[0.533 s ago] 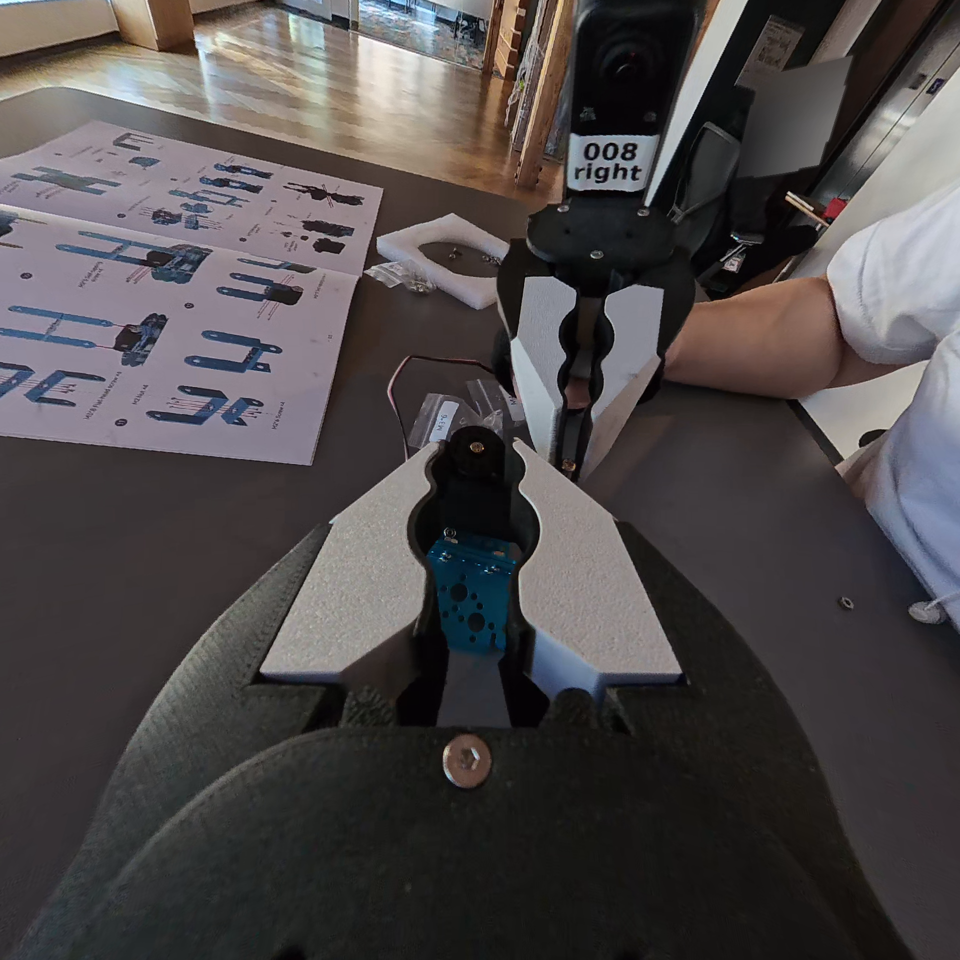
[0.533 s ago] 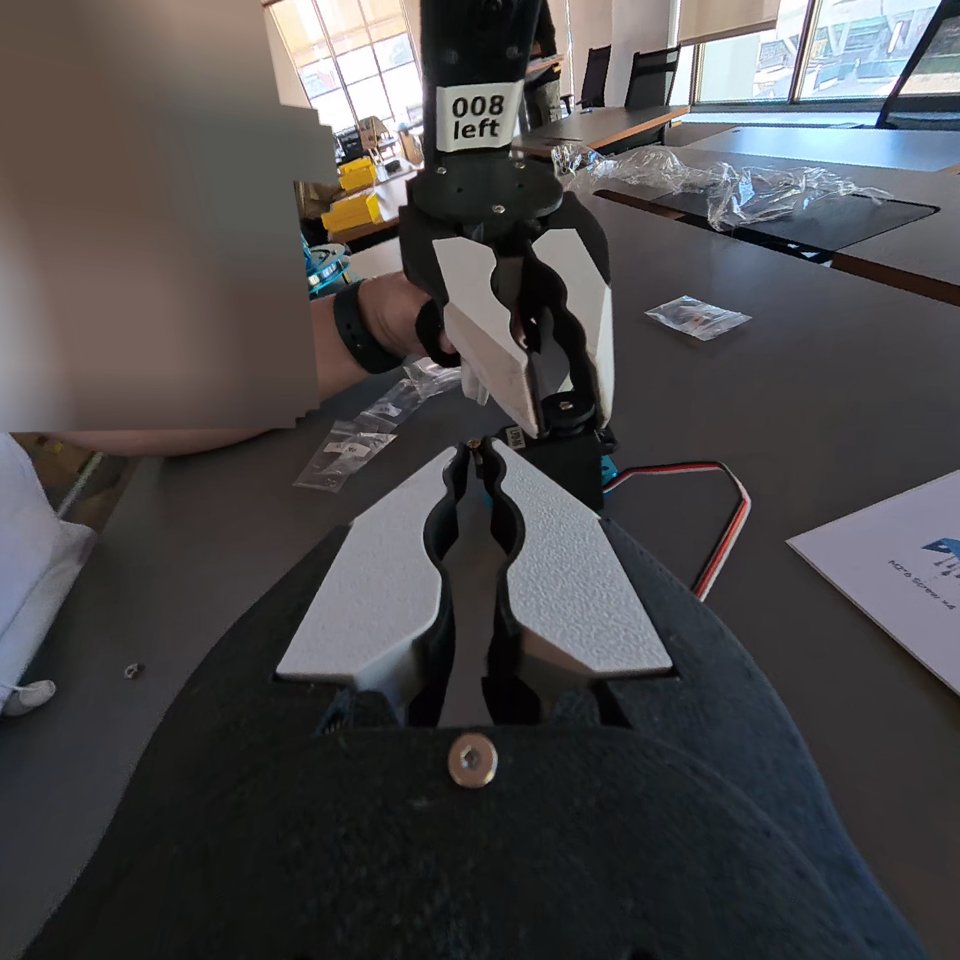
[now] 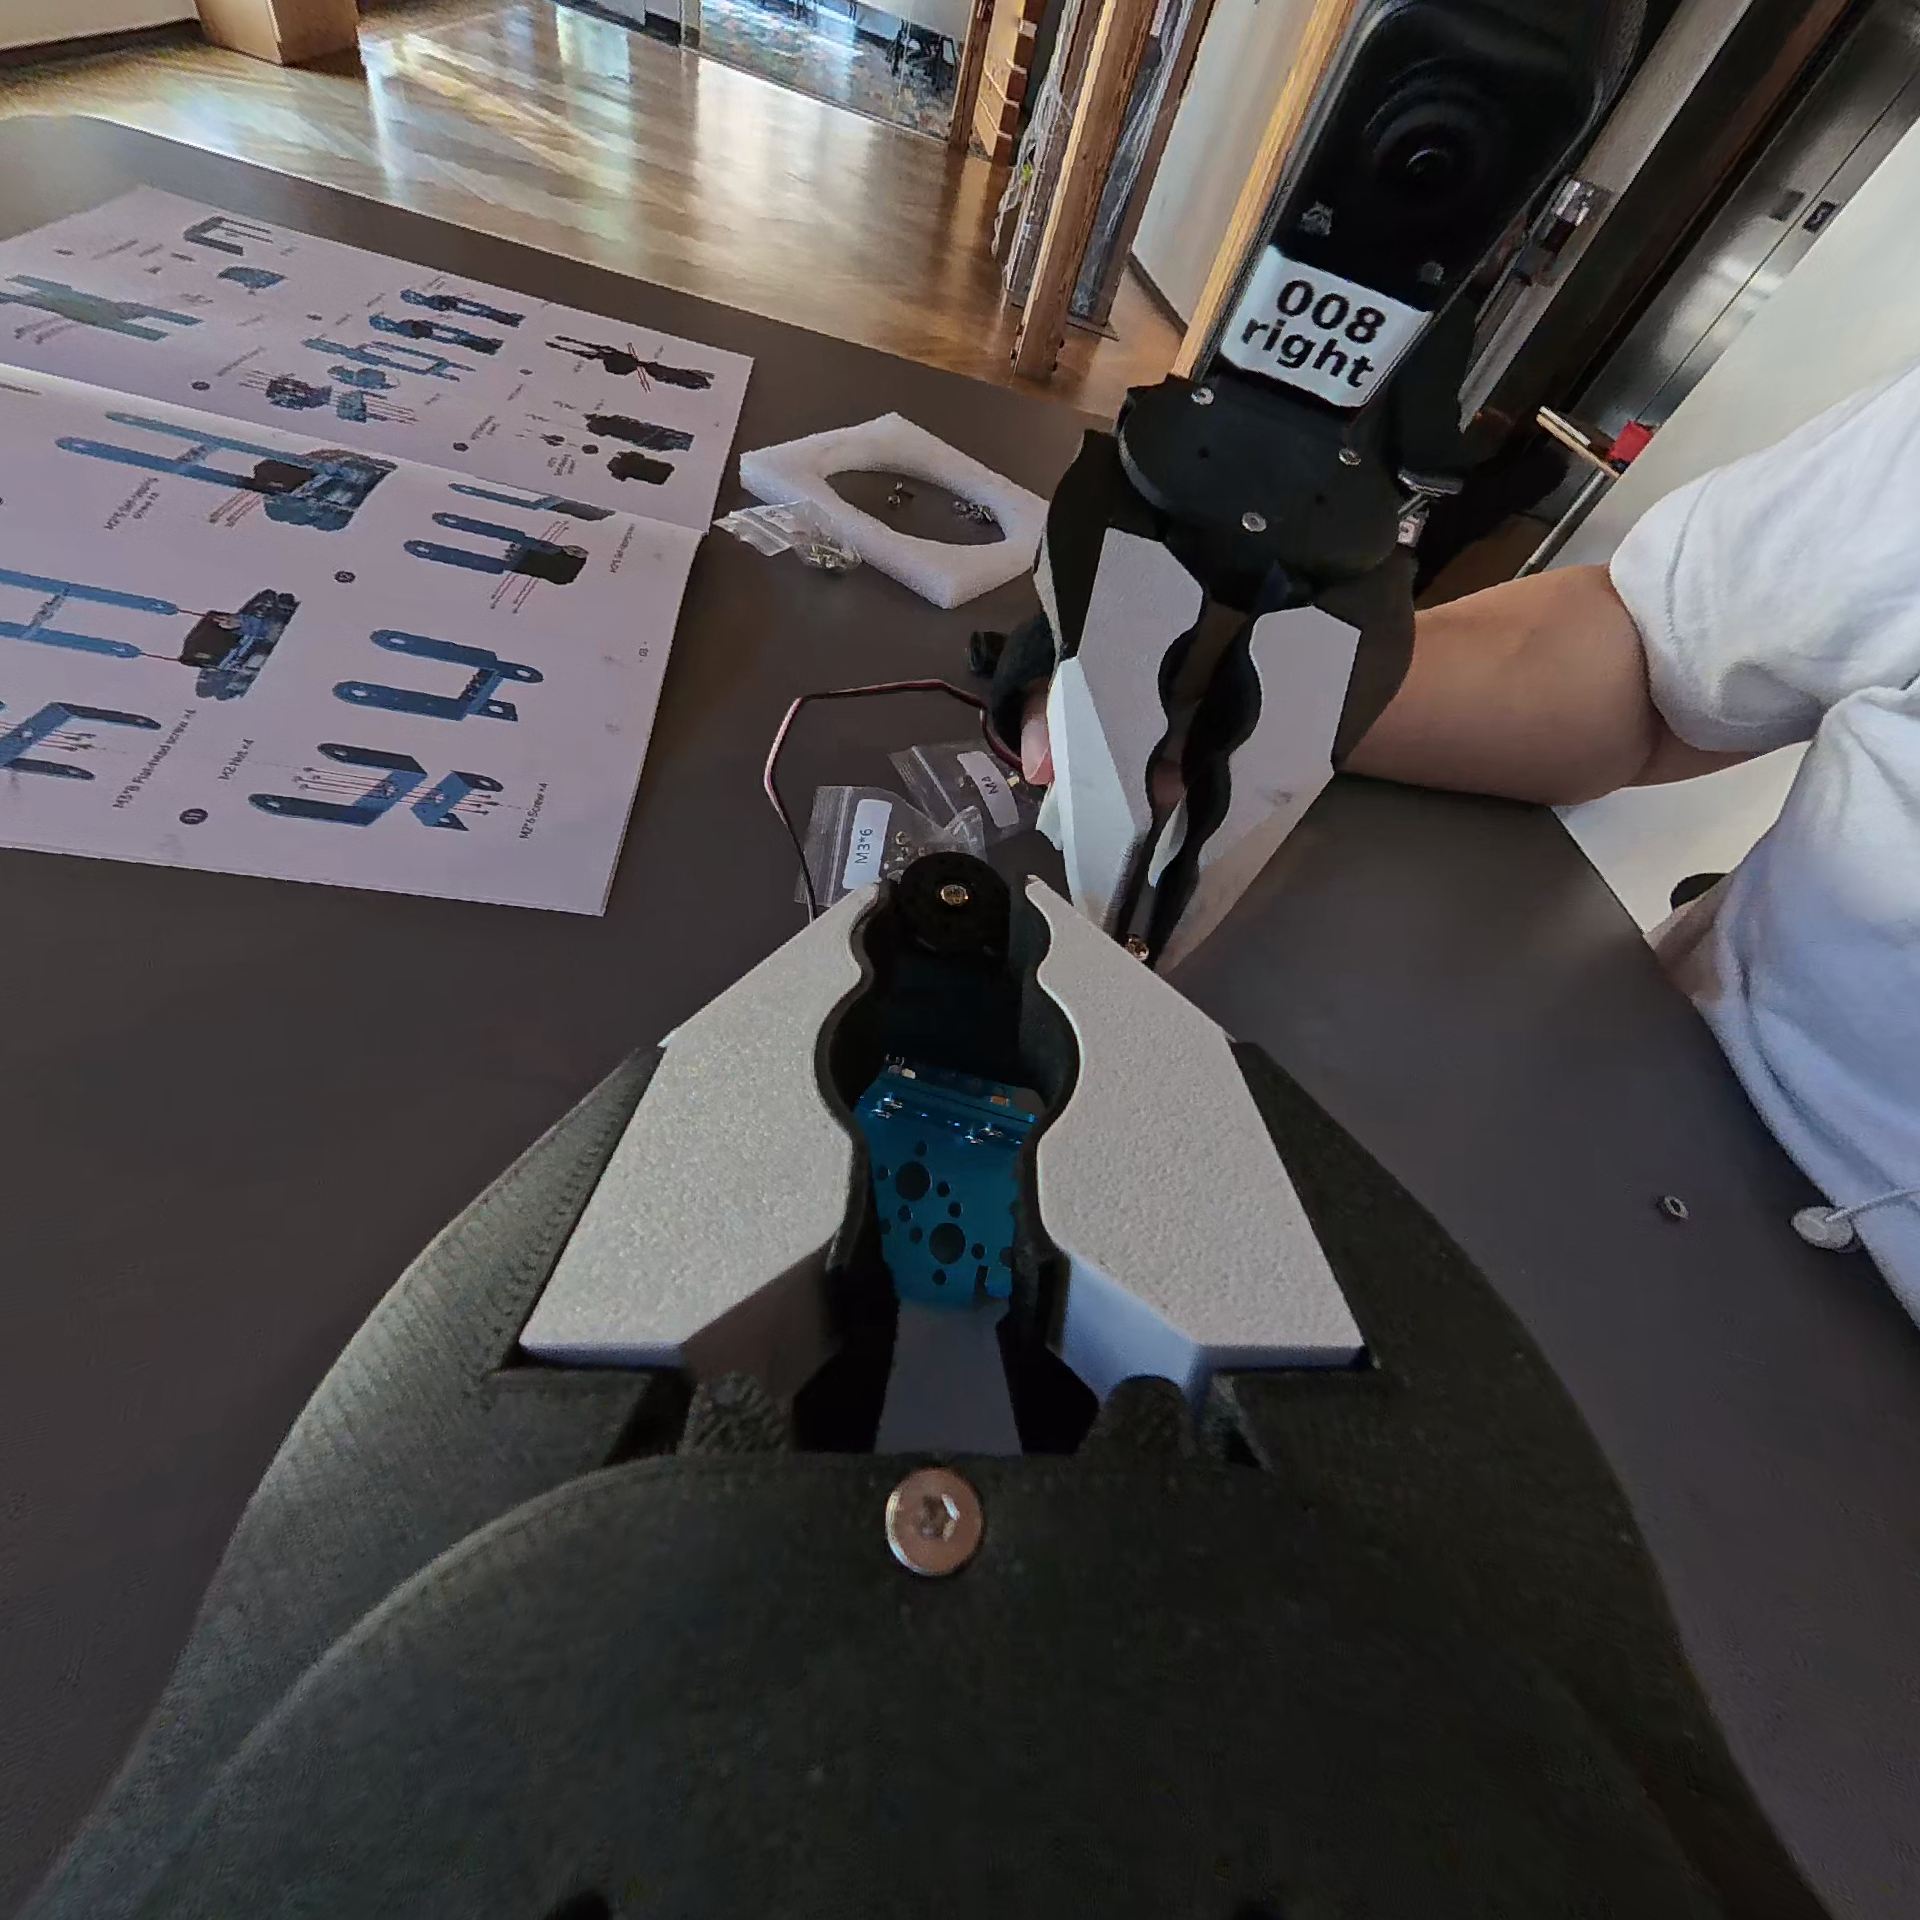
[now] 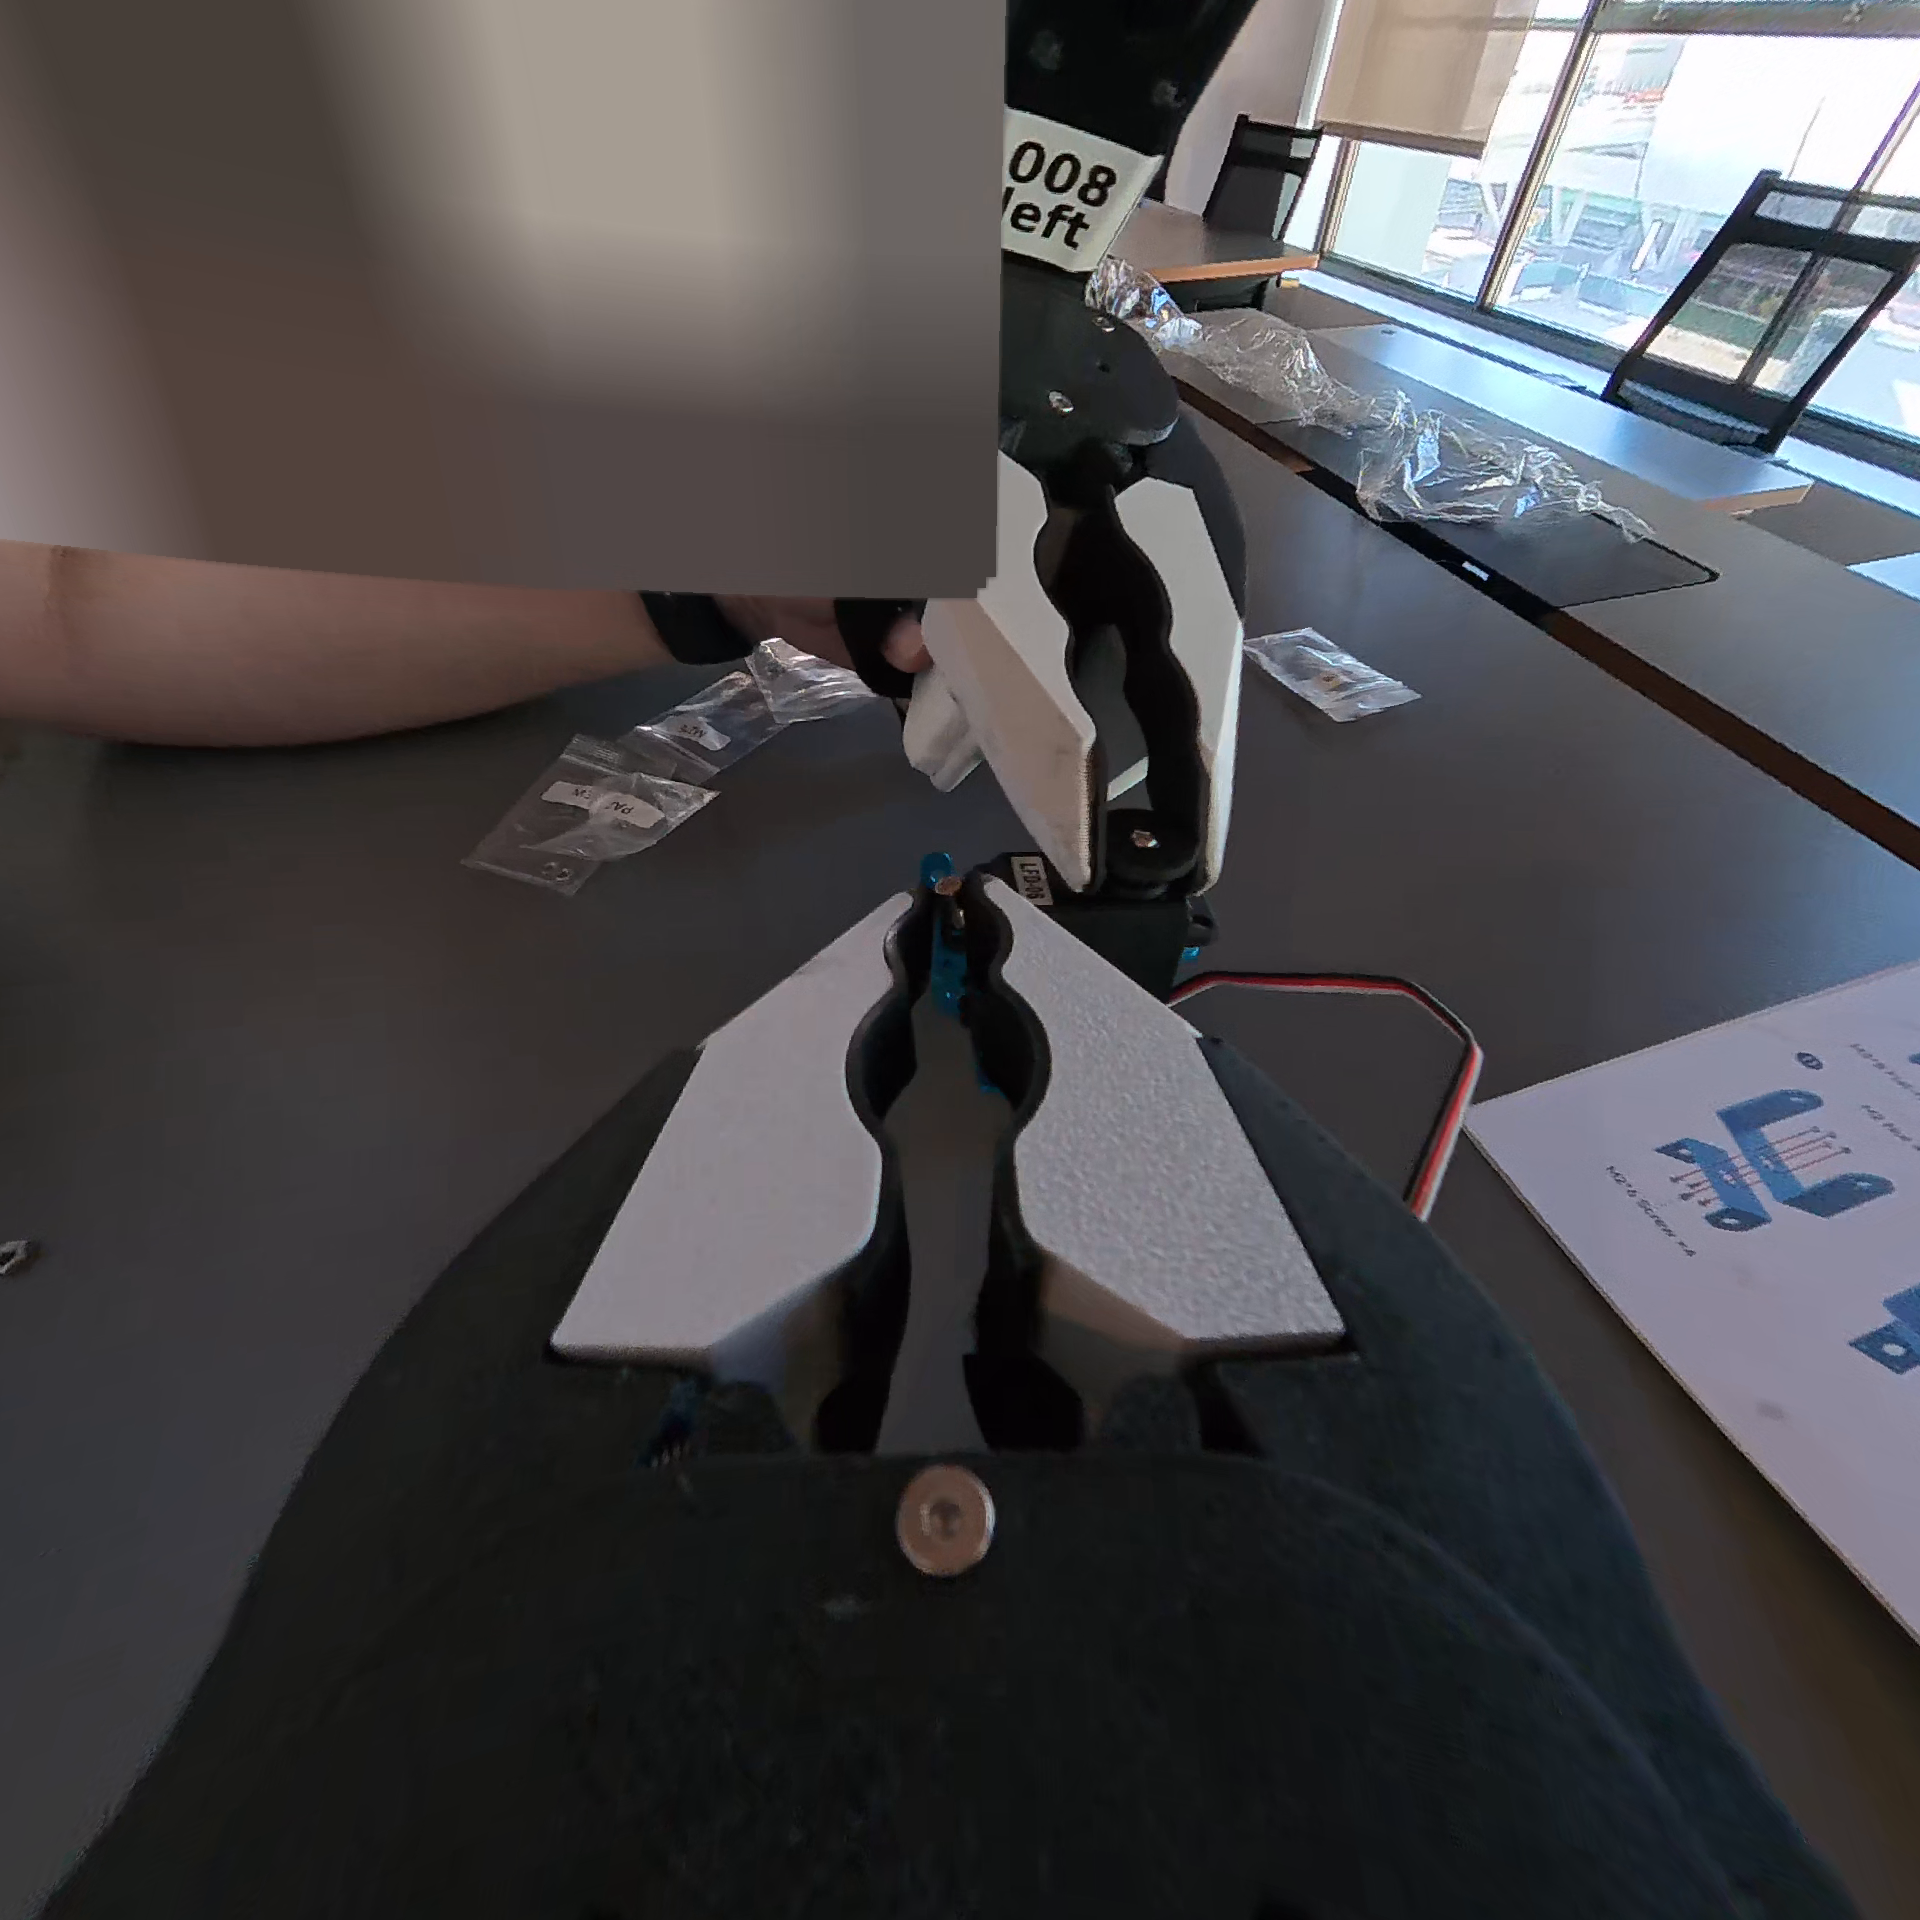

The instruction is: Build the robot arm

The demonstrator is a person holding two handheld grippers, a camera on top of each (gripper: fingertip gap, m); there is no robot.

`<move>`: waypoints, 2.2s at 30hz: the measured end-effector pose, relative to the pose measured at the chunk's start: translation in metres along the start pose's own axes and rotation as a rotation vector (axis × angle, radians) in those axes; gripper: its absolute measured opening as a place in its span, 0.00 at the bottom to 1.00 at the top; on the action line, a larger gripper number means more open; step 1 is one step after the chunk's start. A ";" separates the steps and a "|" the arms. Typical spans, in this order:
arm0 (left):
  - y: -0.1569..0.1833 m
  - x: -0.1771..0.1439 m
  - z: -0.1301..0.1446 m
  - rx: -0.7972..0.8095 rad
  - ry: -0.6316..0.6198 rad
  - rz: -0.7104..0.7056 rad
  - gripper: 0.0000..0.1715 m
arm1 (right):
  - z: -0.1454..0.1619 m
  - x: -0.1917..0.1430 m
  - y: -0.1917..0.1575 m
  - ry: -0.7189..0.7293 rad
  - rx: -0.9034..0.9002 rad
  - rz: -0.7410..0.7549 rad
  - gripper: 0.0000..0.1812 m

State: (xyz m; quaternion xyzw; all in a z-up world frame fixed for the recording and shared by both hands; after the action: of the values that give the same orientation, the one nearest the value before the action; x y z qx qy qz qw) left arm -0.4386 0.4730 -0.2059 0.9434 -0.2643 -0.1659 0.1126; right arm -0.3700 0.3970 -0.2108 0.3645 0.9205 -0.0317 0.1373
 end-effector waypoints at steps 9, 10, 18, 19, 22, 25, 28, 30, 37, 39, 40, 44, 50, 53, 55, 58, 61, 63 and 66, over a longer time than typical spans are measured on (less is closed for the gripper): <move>0.000 0.001 0.001 -0.013 0.004 0.013 0.12 | 0.000 -0.001 -0.002 -0.009 -0.080 0.033 0.03; 0.000 0.001 0.001 -0.014 0.004 0.017 0.12 | 0.000 -0.001 -0.003 -0.008 -0.086 0.031 0.03; 0.001 0.002 0.001 -0.015 0.004 0.026 0.12 | 0.000 -0.001 -0.005 -0.010 -0.123 0.036 0.04; 0.001 0.002 0.001 -0.016 0.005 0.026 0.12 | 0.000 -0.002 -0.005 -0.009 -0.125 0.038 0.04; 0.001 0.002 0.001 -0.018 0.005 0.026 0.12 | 0.000 -0.002 -0.006 -0.015 -0.149 0.047 0.04; 0.001 0.003 0.001 -0.019 0.004 0.028 0.12 | 0.000 -0.003 -0.007 -0.024 -0.169 0.056 0.04; 0.001 0.003 0.001 -0.020 0.004 0.029 0.12 | 0.000 -0.003 -0.007 -0.028 -0.176 0.058 0.04; 0.001 0.003 0.002 -0.022 0.005 0.030 0.12 | 0.000 -0.004 -0.007 -0.028 -0.177 0.063 0.05; 0.001 0.002 0.001 -0.025 0.011 0.040 0.12 | -0.002 -0.006 -0.010 -0.019 -0.228 0.067 0.07; 0.002 0.001 0.001 -0.020 0.014 0.044 0.12 | -0.006 -0.009 -0.010 0.001 -0.228 0.071 0.07; 0.002 0.000 0.001 -0.014 0.018 0.046 0.12 | -0.008 -0.010 -0.008 0.016 -0.201 0.069 0.07; 0.005 -0.005 -0.001 0.029 0.037 0.046 0.12 | -0.012 -0.014 -0.002 0.052 -0.031 0.015 0.09; 0.004 -0.009 0.004 0.029 0.029 0.043 0.12 | -0.005 -0.010 -0.002 0.002 -0.027 0.015 0.13; 0.005 -0.009 0.004 0.046 0.021 0.043 0.12 | -0.002 -0.006 -0.007 -0.017 -0.060 0.006 0.13; 0.006 -0.009 0.005 0.042 0.023 0.053 0.12 | -0.005 -0.005 -0.012 -0.005 -0.112 0.006 0.13; 0.006 -0.010 0.004 0.043 0.026 0.053 0.12 | -0.004 -0.004 -0.015 -0.041 -0.199 0.063 0.06; 0.008 -0.011 0.002 0.069 0.035 0.049 0.12 | -0.005 -0.004 -0.014 -0.058 0.007 -0.038 0.06; 0.009 -0.012 0.003 0.075 0.029 0.050 0.12 | -0.005 -0.006 -0.008 -0.091 0.171 -0.074 0.08; 0.008 -0.010 0.004 0.085 0.018 0.041 0.12 | -0.006 -0.010 -0.004 -0.113 0.165 -0.027 0.08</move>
State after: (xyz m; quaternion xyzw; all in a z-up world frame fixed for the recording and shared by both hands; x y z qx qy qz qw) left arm -0.4520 0.4709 -0.2050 0.9432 -0.2892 -0.1436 0.0783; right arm -0.3673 0.3884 -0.2022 0.3596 0.9104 -0.1298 0.1579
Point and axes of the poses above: each gripper's, where its closed fingertips meet, x out along the fingers, z out of its underside, y = z × x across the jaws, the point moved 6 cm from there along -x, back along the fingers, and after that the axes turned 9 degrees about z, right-handed, at the moved point
